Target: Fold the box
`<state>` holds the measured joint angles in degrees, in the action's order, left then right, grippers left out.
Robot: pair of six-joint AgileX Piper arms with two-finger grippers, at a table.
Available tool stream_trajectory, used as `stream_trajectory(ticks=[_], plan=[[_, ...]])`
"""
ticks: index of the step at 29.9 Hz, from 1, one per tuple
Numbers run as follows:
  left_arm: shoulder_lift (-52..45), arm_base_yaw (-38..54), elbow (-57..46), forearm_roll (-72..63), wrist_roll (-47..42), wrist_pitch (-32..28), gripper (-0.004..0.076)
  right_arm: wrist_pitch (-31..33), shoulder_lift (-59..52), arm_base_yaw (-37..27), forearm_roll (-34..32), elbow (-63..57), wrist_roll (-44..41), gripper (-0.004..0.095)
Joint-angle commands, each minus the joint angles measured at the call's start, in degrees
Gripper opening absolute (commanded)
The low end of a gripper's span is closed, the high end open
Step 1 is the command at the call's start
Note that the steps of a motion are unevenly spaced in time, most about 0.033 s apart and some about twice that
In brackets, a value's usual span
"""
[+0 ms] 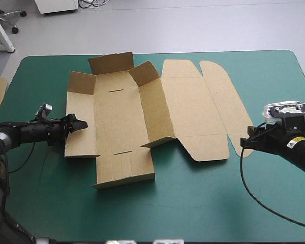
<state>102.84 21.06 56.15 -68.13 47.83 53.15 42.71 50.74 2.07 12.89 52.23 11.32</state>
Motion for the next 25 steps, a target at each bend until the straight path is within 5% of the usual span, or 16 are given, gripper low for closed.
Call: stream_trajectory(ticks=[1, 7, 13, 25], plan=[[-1.97, -0.36, 0.77, 0.37, 0.37, 0.97, 0.0353, -3.36, -0.33, -0.53, 0.57, 2.63, 0.26, 0.0475], [-2.18, -0.36, -0.23, 0.85, -0.56, -0.61, 0.0247, -3.36, -0.33, -0.53, 0.57, 2.72, 0.26, 0.0475], [-2.18, -0.36, -0.23, -2.21, 2.63, -1.49, -0.0017, -3.36, -0.33, -0.53, 0.70, 2.72, 0.26, 0.0461], [-2.18, -0.38, 3.37, -1.34, 7.33, 5.32, -0.0014, -3.24, -0.33, -0.53, 0.81, 2.72, 0.26, 0.0441]])
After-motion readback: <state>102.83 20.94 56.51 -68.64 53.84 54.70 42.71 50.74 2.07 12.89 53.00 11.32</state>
